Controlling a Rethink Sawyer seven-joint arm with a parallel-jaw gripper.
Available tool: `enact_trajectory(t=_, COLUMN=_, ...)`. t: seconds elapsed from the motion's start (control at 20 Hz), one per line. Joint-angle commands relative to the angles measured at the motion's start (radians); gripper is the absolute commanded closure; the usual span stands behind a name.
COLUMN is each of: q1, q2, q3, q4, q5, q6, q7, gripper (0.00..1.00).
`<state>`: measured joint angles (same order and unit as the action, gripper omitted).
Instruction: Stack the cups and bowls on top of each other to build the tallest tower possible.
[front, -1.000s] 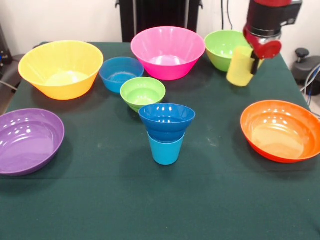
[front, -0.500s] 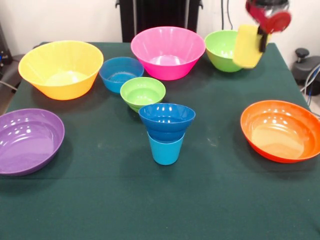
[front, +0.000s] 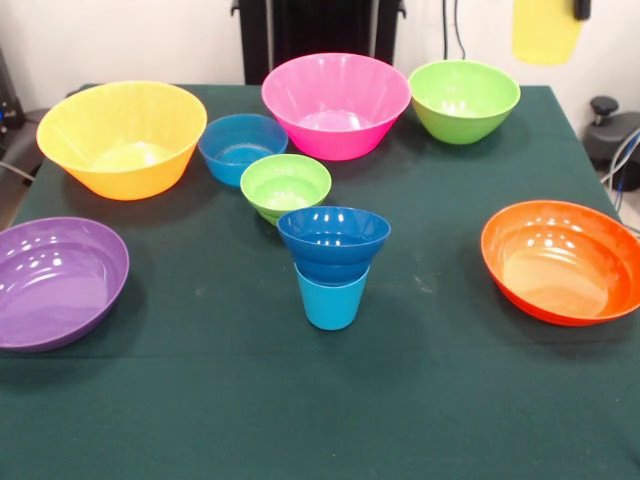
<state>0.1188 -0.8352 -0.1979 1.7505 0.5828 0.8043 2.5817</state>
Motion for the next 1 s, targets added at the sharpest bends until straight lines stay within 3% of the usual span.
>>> enact_trajectory(t=0.05, q1=-0.103, q2=-0.021, q3=0.061, q4=-0.149, q5=-0.099, q6=0.154, q7=-0.035, gripper=1.00)
enact_trajectory(t=0.45, q1=-0.284, q2=0.087, q3=0.091, q4=-0.240, q5=-0.212, q6=0.154, q7=-0.191, gripper=1.00)
enact_trajectory(t=0.7, q1=-0.368, q2=0.135, q3=0.112, q4=-0.389, q5=-0.291, q6=0.271, q7=-0.186, gripper=1.00)
enact_trajectory(t=1.0, q1=-0.454, q2=0.242, q3=0.158, q4=-0.635, q5=-0.350, q6=0.408, q7=-0.165, gripper=1.00)
